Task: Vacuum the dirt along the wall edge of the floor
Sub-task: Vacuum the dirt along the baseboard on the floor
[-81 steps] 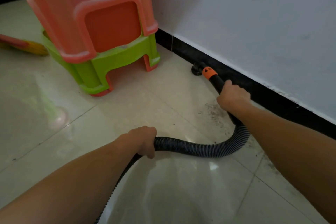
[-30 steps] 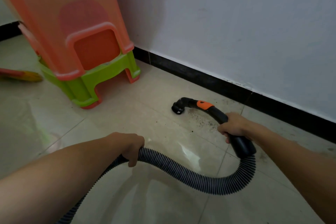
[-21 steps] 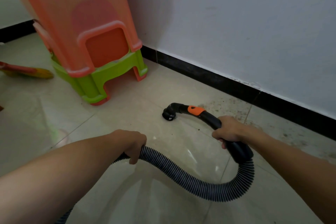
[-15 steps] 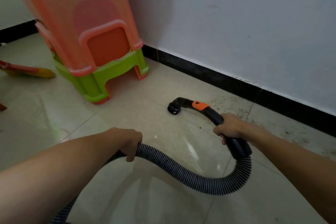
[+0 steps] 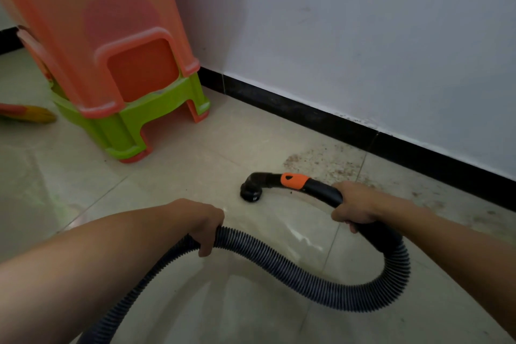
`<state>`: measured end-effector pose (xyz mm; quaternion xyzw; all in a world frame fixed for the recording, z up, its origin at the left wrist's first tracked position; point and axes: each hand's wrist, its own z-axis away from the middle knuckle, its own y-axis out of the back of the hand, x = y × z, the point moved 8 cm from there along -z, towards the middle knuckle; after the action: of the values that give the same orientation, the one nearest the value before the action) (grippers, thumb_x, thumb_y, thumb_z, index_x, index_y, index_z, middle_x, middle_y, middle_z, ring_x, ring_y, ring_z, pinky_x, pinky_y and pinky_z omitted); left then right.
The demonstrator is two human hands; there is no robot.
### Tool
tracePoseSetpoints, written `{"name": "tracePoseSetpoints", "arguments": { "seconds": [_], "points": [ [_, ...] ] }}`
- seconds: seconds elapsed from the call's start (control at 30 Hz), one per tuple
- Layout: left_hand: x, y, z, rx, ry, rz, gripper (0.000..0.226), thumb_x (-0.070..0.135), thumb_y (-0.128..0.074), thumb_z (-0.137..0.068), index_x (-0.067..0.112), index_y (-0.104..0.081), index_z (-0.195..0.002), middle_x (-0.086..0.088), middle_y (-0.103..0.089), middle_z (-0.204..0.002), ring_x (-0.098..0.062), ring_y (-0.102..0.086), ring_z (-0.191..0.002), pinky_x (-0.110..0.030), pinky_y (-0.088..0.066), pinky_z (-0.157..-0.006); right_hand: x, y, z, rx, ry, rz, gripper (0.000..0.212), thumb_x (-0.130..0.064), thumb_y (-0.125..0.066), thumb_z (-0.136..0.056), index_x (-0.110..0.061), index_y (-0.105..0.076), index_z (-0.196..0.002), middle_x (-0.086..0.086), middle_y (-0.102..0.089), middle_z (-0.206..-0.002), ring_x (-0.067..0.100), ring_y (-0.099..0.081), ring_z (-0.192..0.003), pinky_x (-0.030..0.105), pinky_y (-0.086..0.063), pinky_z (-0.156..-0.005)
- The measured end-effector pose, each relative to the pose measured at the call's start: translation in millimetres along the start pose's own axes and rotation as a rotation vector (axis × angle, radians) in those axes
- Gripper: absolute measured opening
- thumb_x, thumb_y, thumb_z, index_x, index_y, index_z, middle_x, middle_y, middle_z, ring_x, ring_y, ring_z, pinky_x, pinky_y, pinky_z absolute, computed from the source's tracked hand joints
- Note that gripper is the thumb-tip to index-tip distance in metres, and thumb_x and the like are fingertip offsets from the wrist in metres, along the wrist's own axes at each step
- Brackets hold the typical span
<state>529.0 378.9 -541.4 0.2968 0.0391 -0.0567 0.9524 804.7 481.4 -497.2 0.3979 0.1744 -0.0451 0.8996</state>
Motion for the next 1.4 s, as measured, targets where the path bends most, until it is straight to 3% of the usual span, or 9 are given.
{"name": "tracePoseSetpoints", "arguments": {
  "seconds": [0.13,0.33,0.5,0.8,0.93,1.07,1.2,1.3,1.4],
  "points": [
    [-3.8,20.3,1.7,0.071,0.001,0.042,0.042,0.030,-0.078,-0.073,0.016,-0.055,-0.105,-0.005,-0.061,-0.103,-0.024,-0.062,-0.097,-0.039,-0.055,-0.085,14.5,29.7,-13.5,0.261,-0.103,0.058,0.034,-0.025,-0.068,-0.085,-0.022,-0.048,-0.112,0.005,-0.062,-0.091,0.019,-0.070,-0.066,0.032,-0.057,-0.058],
    [8.2,27.6,-2.4,0.096,0.000,0.060,0.048,0.034,-0.076,-0.077,0.015,-0.047,-0.110,-0.003,-0.052,-0.097,-0.024,-0.057,-0.090,-0.036,-0.052,-0.078,-5.2,46.8,-42.4,0.403,-0.099,0.253,0.038,-0.033,-0.066,-0.085,-0.021,-0.050,-0.117,0.001,-0.055,-0.081,0.015,-0.056,-0.068,0.027,-0.040,-0.053],
    [-7.6,28.2,-13.4,0.132,0.022,0.137,0.046,0.036,-0.077,-0.073,0.018,-0.045,-0.101,0.001,-0.052,-0.086,-0.023,-0.059,-0.089,-0.041,-0.055,-0.084,15.2,69.1,-62.8,0.452,-0.194,0.147,0.047,-0.032,-0.070,-0.083,-0.014,-0.051,-0.122,0.006,-0.058,-0.088,0.023,-0.059,-0.074,0.032,-0.049,-0.066],
    [15.1,40.3,-31.0,0.138,-0.038,0.183,0.046,0.036,-0.078,-0.071,0.018,-0.047,-0.099,-0.002,-0.056,-0.091,-0.025,-0.061,-0.089,-0.042,-0.055,-0.083,79.1,88.3,-56.9,0.456,-0.335,-0.075,0.051,-0.028,-0.071,-0.085,-0.005,-0.050,-0.125,0.011,-0.055,-0.086,0.025,-0.053,-0.065,0.033,-0.044,-0.064],
    [8.7,46.0,-33.8,0.149,-0.023,0.163,0.046,0.032,-0.078,-0.072,0.017,-0.048,-0.105,-0.005,-0.058,-0.100,-0.024,-0.061,-0.092,-0.040,-0.055,-0.082,110.7,75.4,-44.4,0.438,-0.360,-0.308,0.046,-0.014,-0.073,-0.082,0.004,-0.054,-0.120,0.020,-0.062,-0.090,0.031,-0.061,-0.069,0.037,-0.053,-0.068],
    [2.5,45.9,-32.3,0.144,0.001,0.110,0.046,0.029,-0.077,-0.072,0.018,-0.049,-0.107,-0.004,-0.058,-0.102,-0.023,-0.060,-0.092,-0.037,-0.054,-0.079,107.4,55.1,-36.4,0.335,-0.322,-0.496,0.027,0.001,-0.066,-0.084,0.005,-0.055,-0.109,0.020,-0.063,-0.071,0.026,-0.059,-0.050,0.025,-0.049,-0.041],
    [1.0,43.1,-25.8,0.135,0.015,0.064,0.046,0.028,-0.077,-0.074,0.016,-0.050,-0.109,-0.004,-0.057,-0.102,-0.024,-0.060,-0.094,-0.033,-0.050,-0.074,83.9,48.5,-45.0,0.274,-0.258,-0.480,0.025,0.000,-0.066,-0.082,0.000,-0.055,-0.104,0.017,-0.065,-0.069,0.025,-0.062,-0.049,0.032,-0.056,-0.050],
    [-3.9,37.6,-21.7,0.117,0.021,0.067,0.046,0.027,-0.077,-0.074,0.016,-0.052,-0.111,-0.005,-0.058,-0.102,-0.024,-0.061,-0.094,-0.034,-0.052,-0.076,65.8,47.0,-49.3,0.203,-0.218,-0.426,0.024,0.000,-0.065,-0.082,-0.002,-0.054,-0.102,0.015,-0.065,-0.066,0.023,-0.062,-0.047,0.030,-0.054,-0.047],
    [-3.2,35.5,-20.1,0.114,0.008,0.086,0.047,0.028,-0.079,-0.072,0.017,-0.053,-0.109,-0.006,-0.059,-0.103,-0.024,-0.061,-0.093,-0.038,-0.054,-0.080,62.8,49.3,-45.2,0.184,-0.207,-0.383,0.023,0.001,-0.065,-0.081,-0.001,-0.055,-0.101,0.015,-0.066,-0.064,0.026,-0.063,-0.050,0.033,-0.057,-0.053]
  ]
}}
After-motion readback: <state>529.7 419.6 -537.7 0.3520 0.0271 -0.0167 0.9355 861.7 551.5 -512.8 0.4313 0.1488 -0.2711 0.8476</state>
